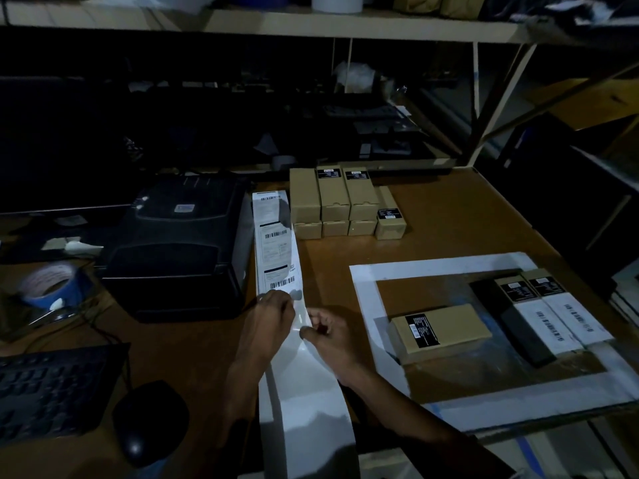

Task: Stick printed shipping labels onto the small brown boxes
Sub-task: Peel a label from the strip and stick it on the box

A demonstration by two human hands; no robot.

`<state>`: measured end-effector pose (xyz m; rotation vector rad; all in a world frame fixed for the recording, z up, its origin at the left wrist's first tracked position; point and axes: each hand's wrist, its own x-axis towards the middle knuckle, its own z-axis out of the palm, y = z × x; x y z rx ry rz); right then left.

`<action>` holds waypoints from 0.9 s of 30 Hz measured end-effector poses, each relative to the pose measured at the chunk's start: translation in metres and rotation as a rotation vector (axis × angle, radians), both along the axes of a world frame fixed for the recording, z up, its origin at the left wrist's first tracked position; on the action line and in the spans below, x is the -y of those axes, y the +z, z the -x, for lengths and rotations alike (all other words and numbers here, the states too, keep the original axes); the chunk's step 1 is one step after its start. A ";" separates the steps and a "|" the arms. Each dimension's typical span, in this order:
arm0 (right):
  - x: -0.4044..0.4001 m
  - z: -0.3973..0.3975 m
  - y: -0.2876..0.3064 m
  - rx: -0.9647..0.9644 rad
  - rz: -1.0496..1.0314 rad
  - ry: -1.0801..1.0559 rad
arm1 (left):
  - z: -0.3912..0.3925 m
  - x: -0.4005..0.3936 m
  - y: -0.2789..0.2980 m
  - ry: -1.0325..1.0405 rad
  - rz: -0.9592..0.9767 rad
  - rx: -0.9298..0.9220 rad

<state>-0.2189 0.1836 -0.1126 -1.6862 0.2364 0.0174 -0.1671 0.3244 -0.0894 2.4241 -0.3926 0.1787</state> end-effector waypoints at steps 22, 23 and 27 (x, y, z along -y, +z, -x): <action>-0.014 0.007 0.043 0.034 1.104 0.373 | -0.028 -0.015 0.049 0.069 -0.027 -0.214; -0.013 0.006 0.041 0.024 1.155 0.397 | -0.029 -0.014 0.050 0.068 -0.033 -0.216; -0.007 0.004 0.030 -0.014 1.201 0.440 | -0.033 -0.015 0.058 0.087 -0.045 -0.205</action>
